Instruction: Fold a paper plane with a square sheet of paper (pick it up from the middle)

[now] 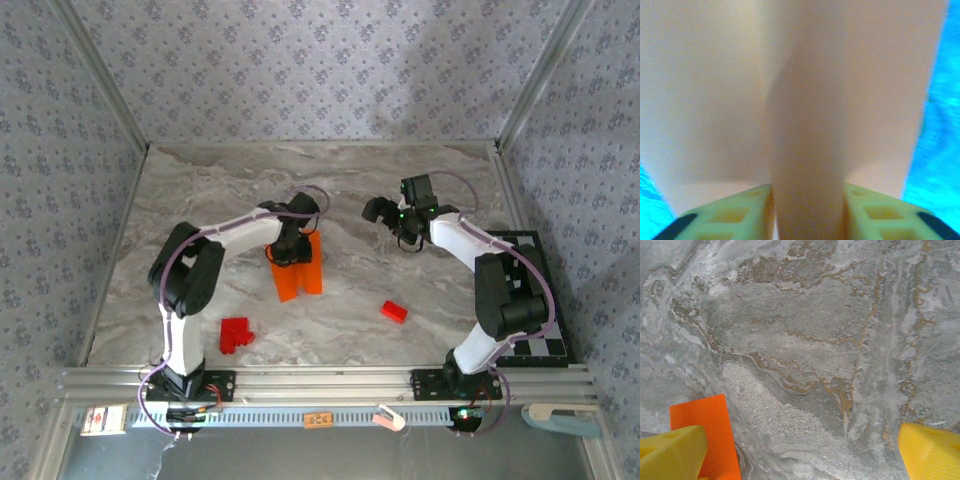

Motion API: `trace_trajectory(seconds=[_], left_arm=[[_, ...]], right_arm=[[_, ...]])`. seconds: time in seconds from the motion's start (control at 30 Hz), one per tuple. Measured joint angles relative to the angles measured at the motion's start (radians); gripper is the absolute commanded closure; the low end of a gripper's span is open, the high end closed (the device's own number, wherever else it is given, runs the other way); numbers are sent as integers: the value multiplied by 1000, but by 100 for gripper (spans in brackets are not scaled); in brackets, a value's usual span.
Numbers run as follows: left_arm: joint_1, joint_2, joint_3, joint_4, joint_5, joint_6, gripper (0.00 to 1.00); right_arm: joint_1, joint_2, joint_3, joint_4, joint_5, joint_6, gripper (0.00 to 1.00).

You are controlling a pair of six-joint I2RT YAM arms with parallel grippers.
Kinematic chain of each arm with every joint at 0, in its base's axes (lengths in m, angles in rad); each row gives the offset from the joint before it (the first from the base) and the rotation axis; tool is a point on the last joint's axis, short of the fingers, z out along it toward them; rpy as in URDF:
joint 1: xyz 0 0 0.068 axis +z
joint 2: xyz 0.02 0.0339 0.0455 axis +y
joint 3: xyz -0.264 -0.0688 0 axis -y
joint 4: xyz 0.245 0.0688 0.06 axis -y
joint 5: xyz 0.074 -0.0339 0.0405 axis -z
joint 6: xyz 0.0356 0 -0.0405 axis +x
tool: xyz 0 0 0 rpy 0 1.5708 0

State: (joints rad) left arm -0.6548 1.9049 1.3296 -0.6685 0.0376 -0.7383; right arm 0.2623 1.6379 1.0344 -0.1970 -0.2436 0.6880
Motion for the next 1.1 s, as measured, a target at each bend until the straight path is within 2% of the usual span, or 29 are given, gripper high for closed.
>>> trace_trajectory(seconds=[0.1,0.27,0.43,0.7,0.87,1.1], left_arm=[[39,-101,-67,120,108,-11,78],[86,-198,-141,338,289,-29,79],[90,-202,-194,519,406,-58,79],[101,-109,-251,646,437,-90,80],[112,-70,-278,646,426,-90,80],[118,-49,-280,607,399,-70,79]], right_arm=[[0,-7,-20,40,-26,12,4],[6,-20,-46,104,-79,30,7],[41,-20,-53,161,-149,40,20],[114,34,-54,221,-252,53,51],[140,117,-41,225,-293,64,65],[225,211,43,166,-285,68,72]])
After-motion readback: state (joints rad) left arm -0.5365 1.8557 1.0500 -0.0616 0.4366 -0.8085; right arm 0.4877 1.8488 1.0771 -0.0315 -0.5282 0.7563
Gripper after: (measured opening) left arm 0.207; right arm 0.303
